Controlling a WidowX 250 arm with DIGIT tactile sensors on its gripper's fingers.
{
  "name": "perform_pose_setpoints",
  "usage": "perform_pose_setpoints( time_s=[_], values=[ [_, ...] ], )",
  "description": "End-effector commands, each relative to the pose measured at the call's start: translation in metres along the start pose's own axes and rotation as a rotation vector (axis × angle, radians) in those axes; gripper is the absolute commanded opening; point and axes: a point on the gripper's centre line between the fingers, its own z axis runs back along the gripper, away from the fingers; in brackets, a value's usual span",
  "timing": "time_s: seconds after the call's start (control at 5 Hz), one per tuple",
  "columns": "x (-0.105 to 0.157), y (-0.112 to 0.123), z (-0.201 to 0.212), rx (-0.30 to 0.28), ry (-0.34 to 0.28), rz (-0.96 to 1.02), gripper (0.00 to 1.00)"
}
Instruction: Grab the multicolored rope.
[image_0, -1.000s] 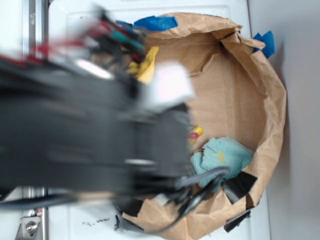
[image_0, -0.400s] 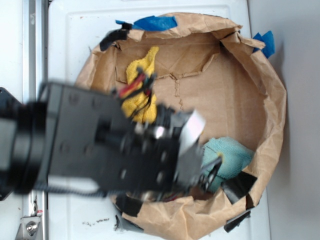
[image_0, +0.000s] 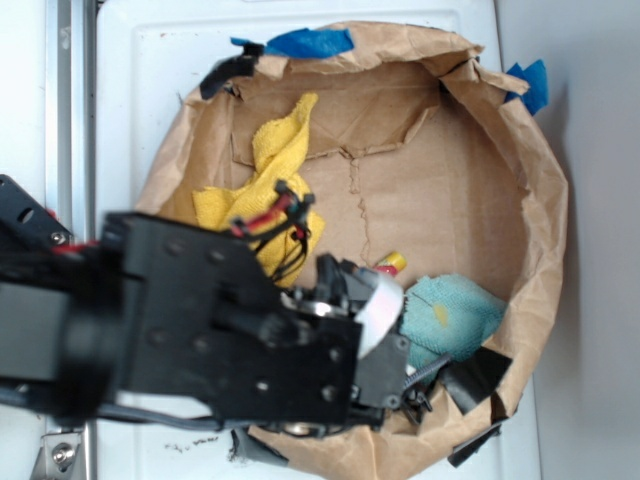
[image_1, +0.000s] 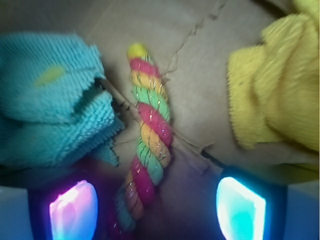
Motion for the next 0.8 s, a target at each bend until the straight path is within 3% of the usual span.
perform_pose_setpoints(
  time_s=[0.0,0.2,0.6],
  values=[
    [0.010,-0.016,-0.031,0.055,0.025,-0.010,1.00],
    [0.013,-0.014,-0.029,0.085,0.075,0.033,0.00],
    [0.029,-0.005,-0.001,-0.027,0.052,0.011,0.00]
  ],
)
